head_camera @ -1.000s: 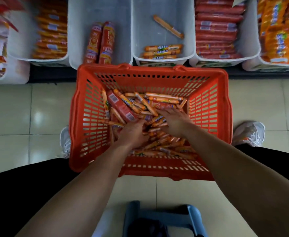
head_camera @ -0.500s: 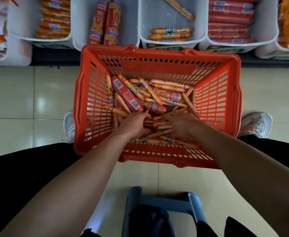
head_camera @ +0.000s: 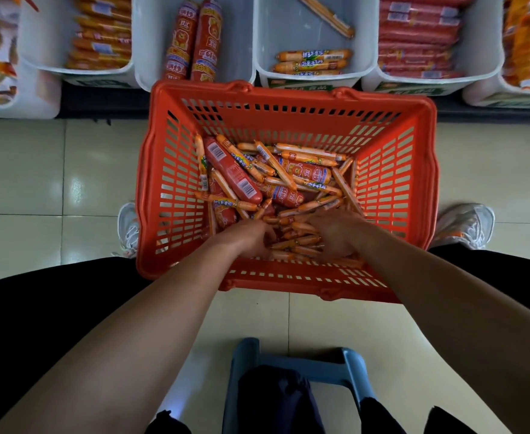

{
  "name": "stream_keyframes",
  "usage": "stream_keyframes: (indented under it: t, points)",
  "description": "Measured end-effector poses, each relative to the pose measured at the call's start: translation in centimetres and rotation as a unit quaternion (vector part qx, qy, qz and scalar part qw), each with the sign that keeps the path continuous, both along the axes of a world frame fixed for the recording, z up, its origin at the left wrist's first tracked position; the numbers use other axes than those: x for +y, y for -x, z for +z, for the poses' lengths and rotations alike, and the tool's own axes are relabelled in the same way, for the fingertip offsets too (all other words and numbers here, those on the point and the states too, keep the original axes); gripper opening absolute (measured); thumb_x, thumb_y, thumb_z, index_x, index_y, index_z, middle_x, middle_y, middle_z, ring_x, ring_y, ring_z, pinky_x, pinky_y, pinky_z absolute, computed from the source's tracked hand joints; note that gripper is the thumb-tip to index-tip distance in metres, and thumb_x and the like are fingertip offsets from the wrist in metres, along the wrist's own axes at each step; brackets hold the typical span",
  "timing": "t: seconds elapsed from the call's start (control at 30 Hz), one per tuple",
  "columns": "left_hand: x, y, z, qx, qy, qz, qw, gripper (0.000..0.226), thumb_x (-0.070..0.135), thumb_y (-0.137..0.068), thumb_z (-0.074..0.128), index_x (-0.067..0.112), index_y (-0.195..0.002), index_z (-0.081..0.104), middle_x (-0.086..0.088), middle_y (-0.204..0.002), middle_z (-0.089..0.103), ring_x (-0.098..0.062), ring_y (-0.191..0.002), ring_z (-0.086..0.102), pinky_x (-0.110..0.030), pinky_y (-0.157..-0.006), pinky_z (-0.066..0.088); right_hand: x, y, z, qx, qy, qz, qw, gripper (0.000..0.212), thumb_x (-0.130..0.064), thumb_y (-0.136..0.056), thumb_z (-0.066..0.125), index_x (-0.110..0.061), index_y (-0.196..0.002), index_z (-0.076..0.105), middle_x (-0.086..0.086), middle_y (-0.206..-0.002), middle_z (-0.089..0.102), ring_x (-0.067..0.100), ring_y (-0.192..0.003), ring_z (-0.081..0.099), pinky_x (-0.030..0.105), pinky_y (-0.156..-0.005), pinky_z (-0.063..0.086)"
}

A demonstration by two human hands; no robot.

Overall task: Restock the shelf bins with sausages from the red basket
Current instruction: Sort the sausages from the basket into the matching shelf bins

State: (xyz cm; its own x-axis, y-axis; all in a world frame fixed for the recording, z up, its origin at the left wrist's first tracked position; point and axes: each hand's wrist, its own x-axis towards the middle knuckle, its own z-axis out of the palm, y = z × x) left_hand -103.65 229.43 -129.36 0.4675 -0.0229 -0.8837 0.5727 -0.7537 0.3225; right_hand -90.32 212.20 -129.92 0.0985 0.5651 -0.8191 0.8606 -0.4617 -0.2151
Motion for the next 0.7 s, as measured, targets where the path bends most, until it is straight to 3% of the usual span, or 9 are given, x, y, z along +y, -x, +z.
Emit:
stream_keyframes:
  t: [0.17, 0.33, 0.47, 0.7]
  points:
    - [0.07, -0.2, -0.06, 0.006, 0.009, -0.006, 1.0, 0.056, 0.031, -0.087, 0.074, 0.024, -0.14, 0.055, -0.002, -0.138, 0.057, -0.024, -0.12, 0.056, -0.031, -0.09, 0.048, -0.03, -0.52, -0.07, -0.001, 0.025, 0.02, 0.999, 0.106, -0.063, -0.063, 0.081, -0.024, -0.15, 0.033, 0.003, -0.15, 0.045, 0.026, -0.131, 0.047, 0.045, -0.104, 0.045]
    - [0.07, -0.52, 0.1, 0.016, 0.021, -0.039, 0.999, 0.051, 0.027, -0.088, 0.073, 0.022, -0.137, 0.058, -0.001, -0.133, 0.061, -0.023, -0.116, 0.059, -0.034, -0.092, 0.051, -0.15, -0.26, 0.0, -0.029, -0.023, 0.055, 0.998, 0.103, -0.063, -0.065, 0.078, -0.025, -0.149, 0.033, 0.002, -0.151, 0.045, 0.025, -0.134, 0.046, 0.039, -0.106, 0.04]
    - [0.69, -0.38, -0.03, 0.022, 0.041, -0.033, 0.998, 0.044, 0.027, -0.088, 0.073, 0.024, -0.131, 0.063, 0.001, -0.131, 0.062, -0.021, -0.114, 0.059, -0.036, -0.095, 0.051, 0.08, -0.15, -0.33, -0.035, -0.032, 0.057, 0.997, 0.095, -0.064, -0.064, 0.078, -0.028, -0.144, 0.04, 0.001, -0.134, 0.06, 0.024, -0.12, 0.057, 0.04, -0.1, 0.047]
    - [0.82, -0.05, 0.35, 0.059, 0.063, -0.04, 0.996, 0.045, 0.038, -0.093, 0.067, 0.026, -0.136, 0.06, 0.002, -0.133, 0.057, -0.02, -0.112, 0.054, -0.03, -0.086, 0.041, -0.71, -0.5, -0.42, 0.02, -0.069, -0.067, 0.995, 0.104, -0.062, -0.069, 0.076, -0.036, -0.152, 0.019, 0.004, -0.144, 0.053, 0.027, -0.13, 0.049, 0.038, -0.104, 0.041]
